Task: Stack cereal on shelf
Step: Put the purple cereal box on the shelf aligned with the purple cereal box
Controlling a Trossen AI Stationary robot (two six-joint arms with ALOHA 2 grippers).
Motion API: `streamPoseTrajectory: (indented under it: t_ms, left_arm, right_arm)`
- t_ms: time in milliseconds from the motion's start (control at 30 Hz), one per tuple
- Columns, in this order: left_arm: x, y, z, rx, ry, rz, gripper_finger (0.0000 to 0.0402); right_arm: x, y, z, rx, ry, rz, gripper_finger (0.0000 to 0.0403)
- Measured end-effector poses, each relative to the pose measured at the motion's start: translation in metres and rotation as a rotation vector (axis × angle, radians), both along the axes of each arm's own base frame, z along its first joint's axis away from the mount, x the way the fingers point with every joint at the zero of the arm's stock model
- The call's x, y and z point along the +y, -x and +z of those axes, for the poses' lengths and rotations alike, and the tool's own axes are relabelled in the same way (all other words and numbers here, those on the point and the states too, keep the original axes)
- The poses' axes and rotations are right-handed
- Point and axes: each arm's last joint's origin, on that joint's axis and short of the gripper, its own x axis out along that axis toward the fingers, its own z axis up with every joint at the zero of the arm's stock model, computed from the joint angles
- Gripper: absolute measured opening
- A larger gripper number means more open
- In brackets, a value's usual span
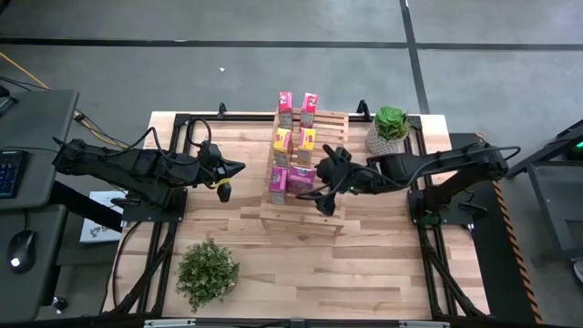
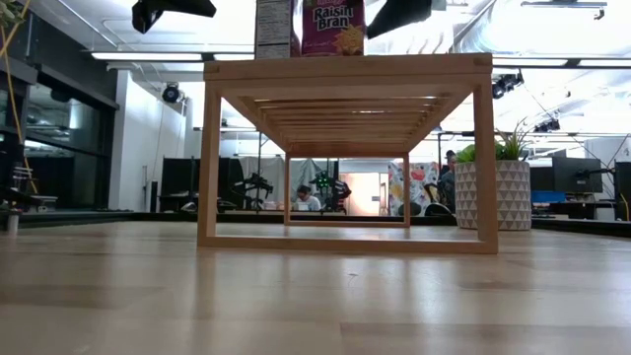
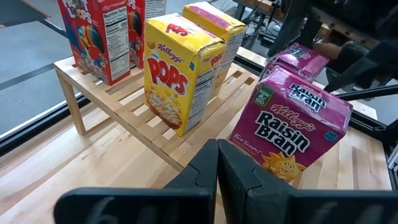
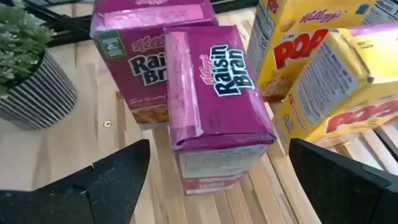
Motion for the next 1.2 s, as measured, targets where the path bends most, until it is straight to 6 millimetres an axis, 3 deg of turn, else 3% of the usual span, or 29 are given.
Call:
streamPoseTrajectory:
  t_ms: [333, 867, 1200]
  left_arm:
    - [0.000, 0.000, 0.000, 0.000, 0.000, 0.000, 0.0000]
    - [0.000, 0.000, 0.000, 0.001, -0.003, -0.001, 0.0000]
    - [0.000, 0.000, 0.000, 0.000, 0.000, 0.000, 0.0000]
  right_arm:
    - [0.001, -0.007, -0.017, -0.073, 0.004, -0.020, 0.0338]
    - [0.000, -0.007, -0.016, -0.077, 0.006, -0.024, 0.0223]
    - [0.000, -0.002, -0.010, -0.090, 0.000, -0.012, 0.0189]
